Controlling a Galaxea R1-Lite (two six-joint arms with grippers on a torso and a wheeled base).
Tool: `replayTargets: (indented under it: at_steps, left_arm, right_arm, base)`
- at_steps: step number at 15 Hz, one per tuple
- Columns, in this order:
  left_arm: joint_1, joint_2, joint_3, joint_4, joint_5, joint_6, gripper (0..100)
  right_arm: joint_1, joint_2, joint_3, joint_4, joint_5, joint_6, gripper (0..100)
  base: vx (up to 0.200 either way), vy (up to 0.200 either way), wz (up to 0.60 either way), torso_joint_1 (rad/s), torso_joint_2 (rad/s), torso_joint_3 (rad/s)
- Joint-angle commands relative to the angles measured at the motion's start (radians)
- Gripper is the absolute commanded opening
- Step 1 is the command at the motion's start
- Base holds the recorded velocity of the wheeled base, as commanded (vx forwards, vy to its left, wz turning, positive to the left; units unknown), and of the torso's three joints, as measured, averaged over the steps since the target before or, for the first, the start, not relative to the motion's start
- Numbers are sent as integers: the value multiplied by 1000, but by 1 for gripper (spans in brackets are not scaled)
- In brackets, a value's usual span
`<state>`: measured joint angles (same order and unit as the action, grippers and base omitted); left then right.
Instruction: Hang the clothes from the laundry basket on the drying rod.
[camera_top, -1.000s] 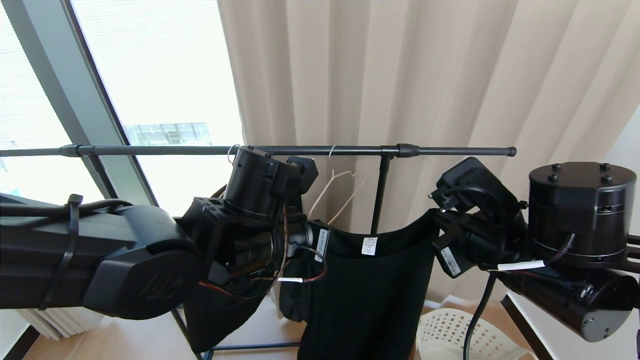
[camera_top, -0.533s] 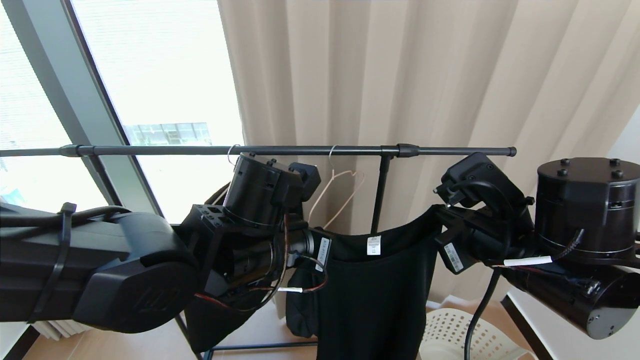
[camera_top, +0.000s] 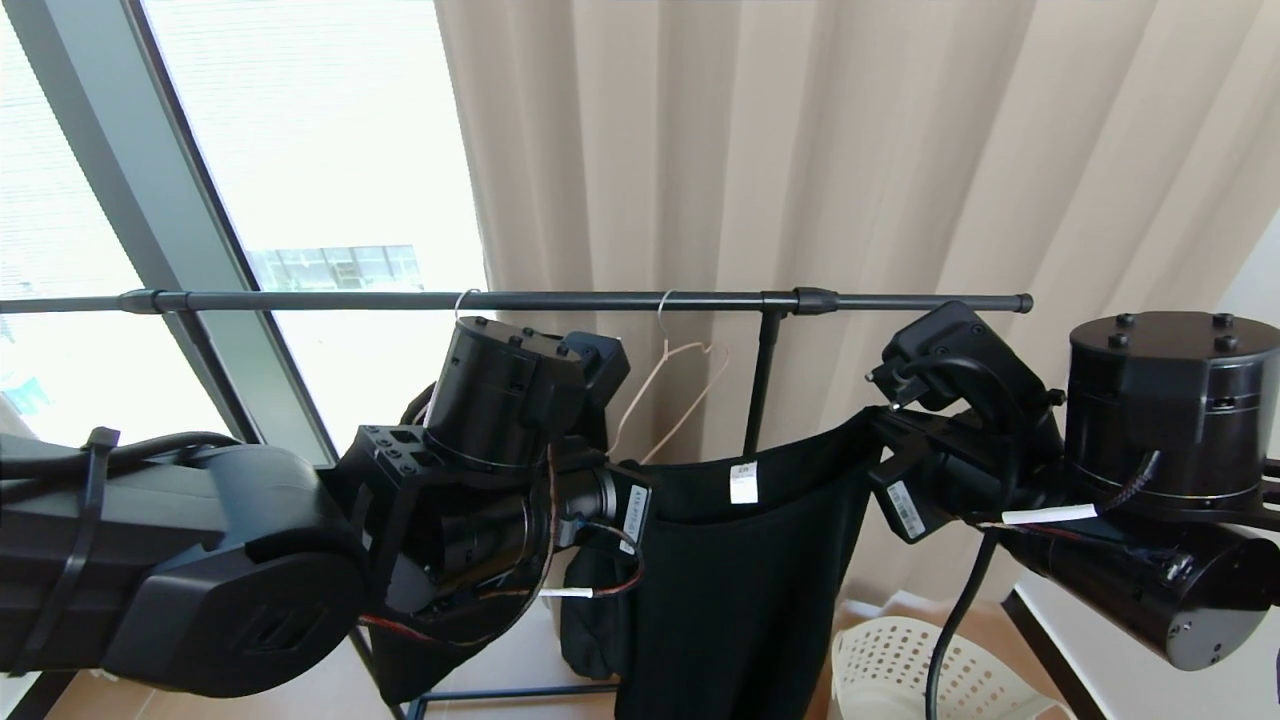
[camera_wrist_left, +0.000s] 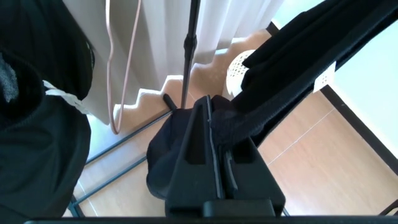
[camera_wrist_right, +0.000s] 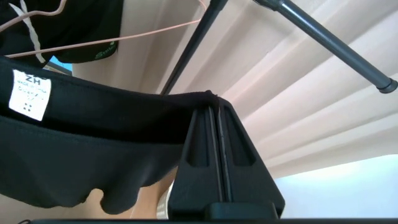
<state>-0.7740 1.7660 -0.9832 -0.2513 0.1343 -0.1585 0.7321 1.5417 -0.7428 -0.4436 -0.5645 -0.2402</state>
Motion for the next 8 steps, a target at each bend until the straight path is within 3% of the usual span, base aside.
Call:
replayTargets:
  at_steps: [1,2,8]
  left_arm:
    - [-1,-3,6,0,1,-1,0]
    - [-1,-5,14,-2,1,-1,100]
    - [4,-17,20,-2,-5,-7,100]
  right_arm:
    - [-2,8,-1,0,0,-1,0]
    - [-2,9,-1,0,0,-1,0]
    - [-30,35,-9,-1,1,2,0]
  base:
    - [0,0,0,0,0,0]
    - [0,0,0,0,0,0]
    - [0,0,0,0,0,0]
